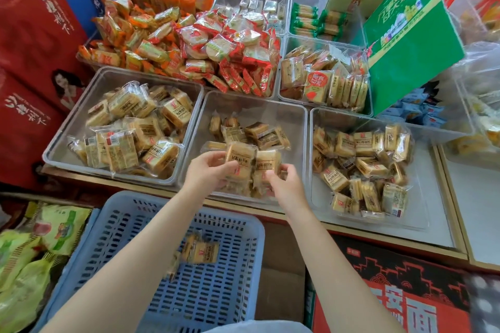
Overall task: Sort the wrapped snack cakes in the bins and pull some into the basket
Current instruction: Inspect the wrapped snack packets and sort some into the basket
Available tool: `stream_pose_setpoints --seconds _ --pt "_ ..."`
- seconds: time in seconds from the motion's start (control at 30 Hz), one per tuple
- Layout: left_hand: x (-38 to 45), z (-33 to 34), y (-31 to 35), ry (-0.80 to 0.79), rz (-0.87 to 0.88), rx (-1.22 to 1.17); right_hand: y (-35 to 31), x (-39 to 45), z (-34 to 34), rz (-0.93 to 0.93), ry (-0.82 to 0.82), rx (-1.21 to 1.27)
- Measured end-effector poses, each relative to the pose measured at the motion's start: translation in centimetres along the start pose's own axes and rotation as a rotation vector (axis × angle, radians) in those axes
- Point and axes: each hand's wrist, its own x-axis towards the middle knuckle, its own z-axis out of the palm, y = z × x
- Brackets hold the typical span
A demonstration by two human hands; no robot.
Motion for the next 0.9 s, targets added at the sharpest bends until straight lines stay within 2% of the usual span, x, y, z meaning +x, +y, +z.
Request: stream_pose_setpoints --seconds 0.1,0.17,0.37,0.43,0.5,0.6,0.77,0.9 --pt "1.4 1.9 -0.4 -0.053 0.061 0.299 0.5 1.8 0.3 0.043 -0.040 -0.102" --pt "1.5 2.5 -1.0 -0.089 0.056 0.399 0.8 2.1 0.0 0.055 -0.044 -0.076" --pt "-0.3 2.2 -1.8 -0.082 0.059 0.374 1.6 1.5 -1.1 -0.012 -0.059 -0.004" --pt "-1.7 2.7 -1.4 -0.037 0.129 0.410 1.6 0.4 -2.0 -0.052 -0.067 0.017" --pt "-3.1 3.7 -1.2 0.039 0.272 0.521 1.9 -0.8 -3.8 -0.097 -0.050 0.044" --pt "-4.7 7.1 -1.2 0.014 0.443 0.643 2.7 -1.8 -7.9 -0.142 0.042 0.051" --pt "-4.5 15.6 -2.3 -0.150 0.541 0.783 3.7 -0.9 -15.9 -0.130 0.142 -0.004" --pt "-2.1 20.8 -3.1 -0.062 0.586 0.888 3.9 1.5 -20.4 -0.130 0.128 -0.092"
